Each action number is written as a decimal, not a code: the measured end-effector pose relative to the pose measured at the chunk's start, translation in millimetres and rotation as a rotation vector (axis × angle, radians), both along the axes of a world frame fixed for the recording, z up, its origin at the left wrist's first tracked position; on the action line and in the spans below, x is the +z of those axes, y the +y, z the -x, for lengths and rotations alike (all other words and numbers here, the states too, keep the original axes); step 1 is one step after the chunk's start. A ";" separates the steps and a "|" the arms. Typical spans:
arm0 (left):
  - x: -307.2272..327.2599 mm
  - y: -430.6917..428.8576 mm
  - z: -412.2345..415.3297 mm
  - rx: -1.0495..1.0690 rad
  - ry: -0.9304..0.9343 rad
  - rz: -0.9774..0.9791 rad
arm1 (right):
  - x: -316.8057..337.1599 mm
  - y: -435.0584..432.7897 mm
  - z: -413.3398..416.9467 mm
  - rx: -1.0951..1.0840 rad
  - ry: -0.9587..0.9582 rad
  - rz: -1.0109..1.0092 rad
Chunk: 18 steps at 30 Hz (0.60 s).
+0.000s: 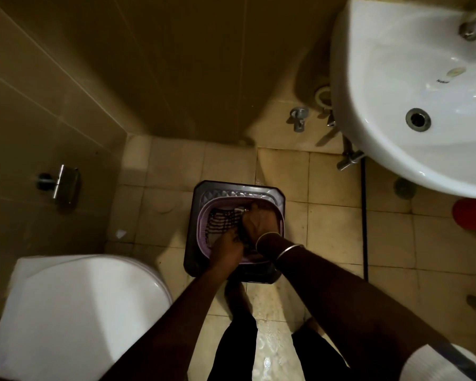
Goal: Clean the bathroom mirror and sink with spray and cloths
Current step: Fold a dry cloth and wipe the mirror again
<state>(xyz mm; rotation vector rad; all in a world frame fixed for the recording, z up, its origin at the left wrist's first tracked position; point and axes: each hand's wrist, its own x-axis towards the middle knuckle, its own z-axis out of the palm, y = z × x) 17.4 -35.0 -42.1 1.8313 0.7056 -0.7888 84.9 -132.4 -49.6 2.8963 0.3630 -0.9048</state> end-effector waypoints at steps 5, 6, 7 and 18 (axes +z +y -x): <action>-12.9 0.6 -0.3 -0.058 0.001 -0.021 | 12.7 -2.7 0.2 0.151 -0.200 0.036; -11.5 -0.2 -1.4 -0.070 0.007 -0.032 | 13.1 -5.6 1.6 0.139 -0.225 -0.019; -14.7 -1.2 -1.4 -0.068 0.008 -0.037 | 12.6 -8.7 2.8 0.120 -0.214 -0.063; 14.6 -23.8 -8.8 0.272 0.009 -0.008 | 51.3 -40.5 26.1 -0.284 -0.156 -0.637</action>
